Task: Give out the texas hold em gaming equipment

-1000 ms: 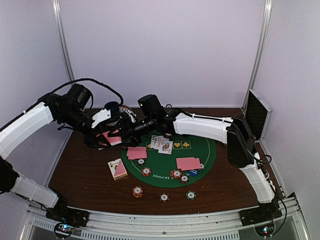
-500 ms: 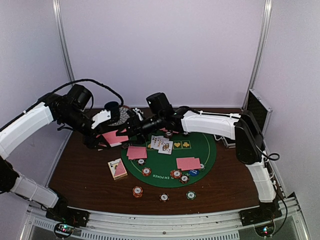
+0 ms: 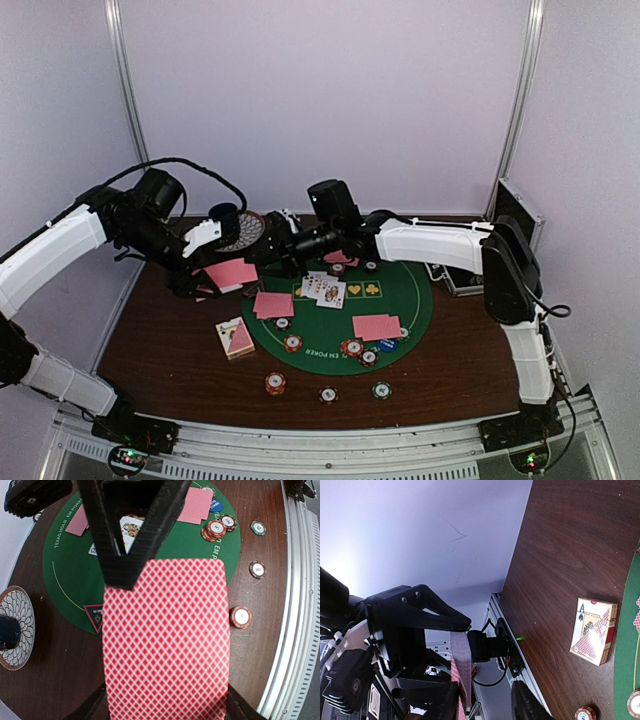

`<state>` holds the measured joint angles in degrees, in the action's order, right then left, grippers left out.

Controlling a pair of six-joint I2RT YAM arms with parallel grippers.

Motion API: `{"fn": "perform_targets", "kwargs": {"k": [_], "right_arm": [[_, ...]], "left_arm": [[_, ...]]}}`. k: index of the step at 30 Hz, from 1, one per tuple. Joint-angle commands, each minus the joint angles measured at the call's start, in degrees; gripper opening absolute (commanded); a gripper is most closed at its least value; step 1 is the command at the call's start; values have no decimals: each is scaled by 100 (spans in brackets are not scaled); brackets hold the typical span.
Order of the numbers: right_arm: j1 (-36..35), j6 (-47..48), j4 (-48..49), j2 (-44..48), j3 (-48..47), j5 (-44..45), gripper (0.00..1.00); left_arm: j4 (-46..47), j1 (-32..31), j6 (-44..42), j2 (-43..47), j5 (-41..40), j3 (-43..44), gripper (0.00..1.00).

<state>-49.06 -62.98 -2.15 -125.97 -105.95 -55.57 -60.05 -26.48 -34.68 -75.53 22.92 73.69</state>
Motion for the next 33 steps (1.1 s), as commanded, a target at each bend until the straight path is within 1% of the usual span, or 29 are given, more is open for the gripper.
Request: {"fn": "perform_targets", "kwargs": {"k": [1, 3, 6, 8, 12, 15, 18, 24, 31, 33], "right_arm": [[44, -201, 460, 323, 124, -46, 34], [37, -244, 512, 333, 149, -71, 29], [21, -308, 603, 345, 163, -111, 26], [9, -367, 664, 342, 169, -155, 25], [-39, -495, 865, 315, 202, -245, 29], [-60, -561, 967, 318, 251, -279, 28], [-60, -609, 1028, 339, 294, -305, 20], [70, -416, 773, 430, 419, -325, 0], [551, 172, 180, 935, 882, -326, 0], [736, 387, -134, 1115, 1074, -318, 0]], "left_arm": [[92, -6, -61, 39, 43, 91, 0], [57, -6, -67, 10, 18, 99, 0], [40, -6, -72, -1, -24, 97, 0], [41, -6, -81, -12, -46, 102, 0], [16, -6, -74, -48, -80, 119, 0], [12, -6, -82, -58, -101, 117, 0], [-2, -6, -74, -65, -122, 127, 0], [-34, -6, -66, -59, -147, 140, 0], [-61, -6, -74, -56, -172, 144, 0], [-76, -6, -71, -51, -169, 146, 0]]}}
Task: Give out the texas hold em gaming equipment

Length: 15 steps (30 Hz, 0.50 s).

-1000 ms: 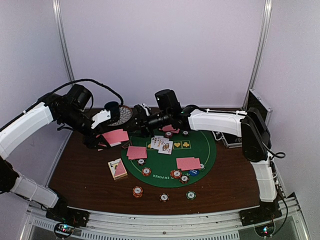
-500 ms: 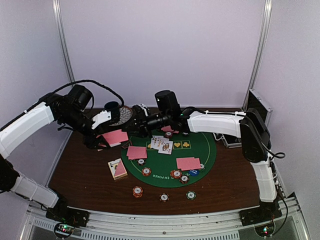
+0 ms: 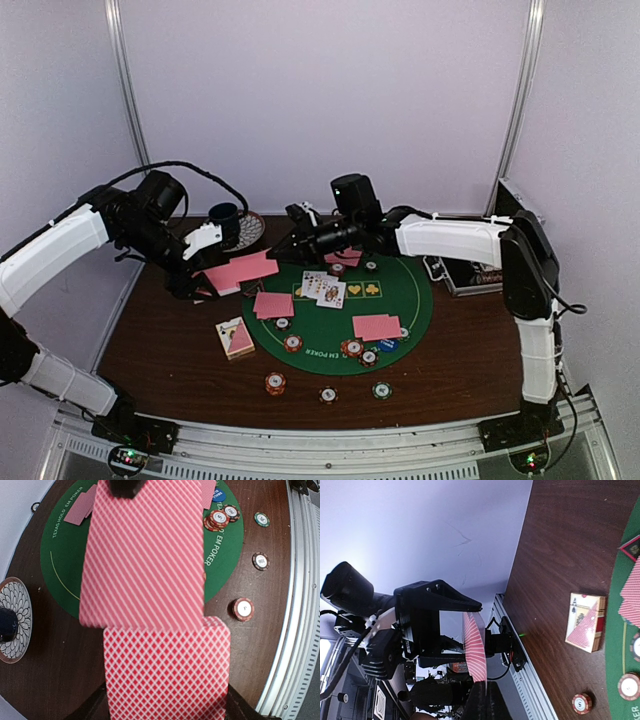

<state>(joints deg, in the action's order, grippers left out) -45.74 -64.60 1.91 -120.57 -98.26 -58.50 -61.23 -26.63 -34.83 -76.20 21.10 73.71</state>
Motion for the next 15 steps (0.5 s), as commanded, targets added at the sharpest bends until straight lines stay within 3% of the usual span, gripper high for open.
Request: {"fn": "perform_targets", "kwargs": {"k": [1, 7, 10, 15], "right_arm": [[495, 679, -677, 665, 394, -16, 0], [1185, 1709, -1787, 1097, 1008, 178, 0], [1599, 1868, -1806, 1167, 1413, 221, 0], [2052, 2797, -2736, 1068, 1509, 644, 0]], "left_arm": [[47, 9, -54, 17, 12, 143, 0], [5, 9, -67, 17, 27, 178, 0], [-4, 9, -59, 23, 45, 175, 0], [-43, 9, -54, 35, 49, 205, 0]]}}
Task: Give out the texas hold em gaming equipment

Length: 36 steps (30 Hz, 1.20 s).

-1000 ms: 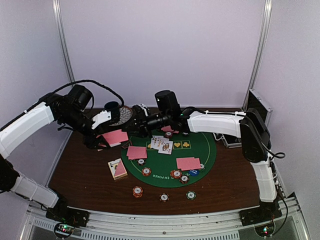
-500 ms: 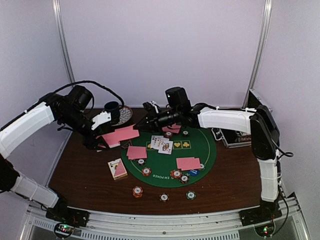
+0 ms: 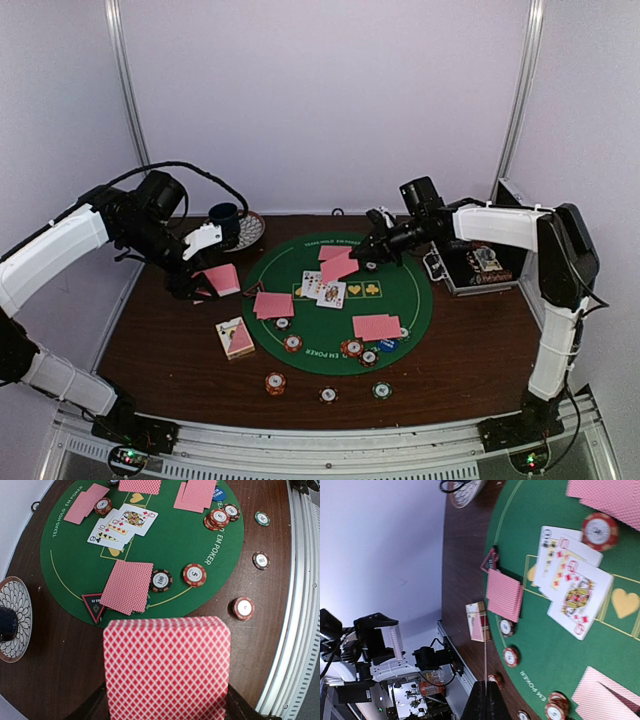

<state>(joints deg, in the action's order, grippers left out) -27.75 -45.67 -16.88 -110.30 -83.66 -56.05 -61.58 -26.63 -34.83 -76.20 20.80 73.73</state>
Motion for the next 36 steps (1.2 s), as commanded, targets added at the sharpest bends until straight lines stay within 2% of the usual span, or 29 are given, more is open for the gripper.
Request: {"fn": "perform_targets", "kwargs": {"k": [1, 8, 25, 27, 33, 36], "right_arm": [[336, 1091, -1045, 2, 40, 590, 0], [581, 1526, -1251, -250, 135, 1419, 0], [722, 1159, -111, -862, 219, 1886, 1], [727, 1170, -88, -910, 213, 1931, 7], [727, 1402, -534, -904, 83, 2166, 38], [726, 1575, -845, -695, 74, 2486, 48]], "left_arm": [[-12, 9, -63, 28, 71, 203, 0], [-41, 9, -62, 32, 82, 221, 0], [-62, 9, -50, 98, 106, 176, 0], [-64, 9, -48, 98, 114, 184, 0], [-63, 9, -33, 111, 130, 194, 0], [-63, 9, -21, 121, 148, 194, 0]]}}
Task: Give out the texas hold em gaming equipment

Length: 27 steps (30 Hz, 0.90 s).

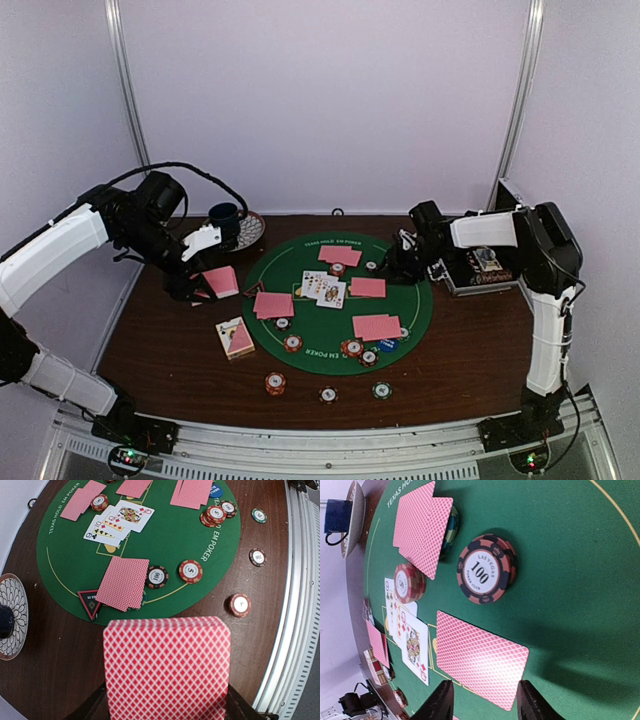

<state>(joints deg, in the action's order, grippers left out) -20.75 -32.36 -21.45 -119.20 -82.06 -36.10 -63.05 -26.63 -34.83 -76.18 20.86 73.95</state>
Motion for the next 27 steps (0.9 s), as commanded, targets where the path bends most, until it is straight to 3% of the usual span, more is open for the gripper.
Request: {"fn": "perform_targets", "kwargs": {"k": [1, 6, 9, 14, 22, 27], "right_arm": [[27, 280, -461, 291, -83, 580, 50], [-49, 359, -832, 783, -140, 987, 62], [-272, 129, -655, 1155, -118, 708, 71], [-1024, -701, 303, 1492, -103, -75, 79], [-2291, -2246, 2358, 1032, -384, -925, 83], [-2745, -2520, 2800, 657, -805, -1045, 85]], "left_arm": [[83, 9, -13, 108, 148, 172, 0], [86, 9, 28, 93, 190, 219, 0], [89, 9, 52, 69, 205, 238, 0], [95, 9, 109, 37, 223, 284, 0], [106, 0, 193, -17, 259, 336, 0], [101, -17, 206, -22, 252, 339, 0]]}}
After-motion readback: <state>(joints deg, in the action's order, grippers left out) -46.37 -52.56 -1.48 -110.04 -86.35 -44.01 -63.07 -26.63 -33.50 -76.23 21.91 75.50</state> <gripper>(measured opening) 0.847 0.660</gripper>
